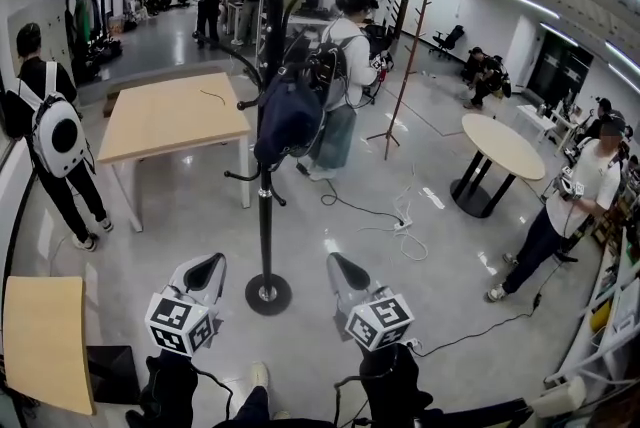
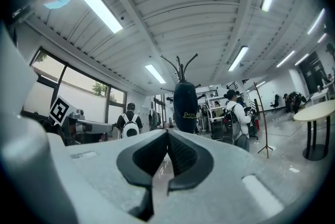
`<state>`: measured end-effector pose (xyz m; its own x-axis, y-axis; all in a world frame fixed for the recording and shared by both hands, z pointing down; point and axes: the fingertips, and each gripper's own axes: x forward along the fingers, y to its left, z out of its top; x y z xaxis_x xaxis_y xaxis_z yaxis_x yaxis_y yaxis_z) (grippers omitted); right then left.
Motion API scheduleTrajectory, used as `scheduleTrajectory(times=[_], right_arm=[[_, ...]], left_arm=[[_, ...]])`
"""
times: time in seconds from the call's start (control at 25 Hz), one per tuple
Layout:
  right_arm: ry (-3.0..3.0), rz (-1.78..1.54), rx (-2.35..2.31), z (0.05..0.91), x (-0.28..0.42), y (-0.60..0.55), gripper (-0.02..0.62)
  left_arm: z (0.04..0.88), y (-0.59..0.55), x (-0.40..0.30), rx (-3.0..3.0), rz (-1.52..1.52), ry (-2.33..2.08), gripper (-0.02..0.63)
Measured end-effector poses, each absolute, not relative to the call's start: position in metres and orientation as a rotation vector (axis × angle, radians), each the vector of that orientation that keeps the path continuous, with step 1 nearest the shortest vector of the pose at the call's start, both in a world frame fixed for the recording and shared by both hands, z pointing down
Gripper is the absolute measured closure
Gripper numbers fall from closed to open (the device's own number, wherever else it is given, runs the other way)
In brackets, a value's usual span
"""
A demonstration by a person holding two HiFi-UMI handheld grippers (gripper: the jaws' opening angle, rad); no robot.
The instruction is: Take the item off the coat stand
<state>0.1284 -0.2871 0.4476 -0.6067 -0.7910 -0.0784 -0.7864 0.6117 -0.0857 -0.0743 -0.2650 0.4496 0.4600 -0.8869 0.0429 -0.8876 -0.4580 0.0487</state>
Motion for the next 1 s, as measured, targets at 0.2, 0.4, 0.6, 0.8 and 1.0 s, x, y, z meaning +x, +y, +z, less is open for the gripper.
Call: scheduleTrajectory(times=[0.2,0.4,0.6,0.8,1.0], right_arm=[[2.702,-0.058,-1.361,0.437,0.124,-0.318,0.594],[2.687,-0.041,-1.372,0.425,0.123,-0.345,0.594],[2.679,-0.021,-1.383,0.412,0.118,-0.372,0.594],[2.680,0.004,-1.393,0.404,0.116,-0.388,0.594],[2.685,0.023,-1.400,0.391,0.115,-0.406,0.594]], left_arm=[[0.444,-0.304,-0.078,2.640,0.026,-1.579,0.603],[0.441,-0.332,-0.080,2.662,0.025,-1.561,0.603],[0.438,-0.358,-0.083,2.663,0.015,-1.539,0.603],[0.441,-0.370,-0.084,2.651,0.003,-1.524,0.603],[0.442,-0.378,-0.083,2.652,0.003,-1.504,0.603]])
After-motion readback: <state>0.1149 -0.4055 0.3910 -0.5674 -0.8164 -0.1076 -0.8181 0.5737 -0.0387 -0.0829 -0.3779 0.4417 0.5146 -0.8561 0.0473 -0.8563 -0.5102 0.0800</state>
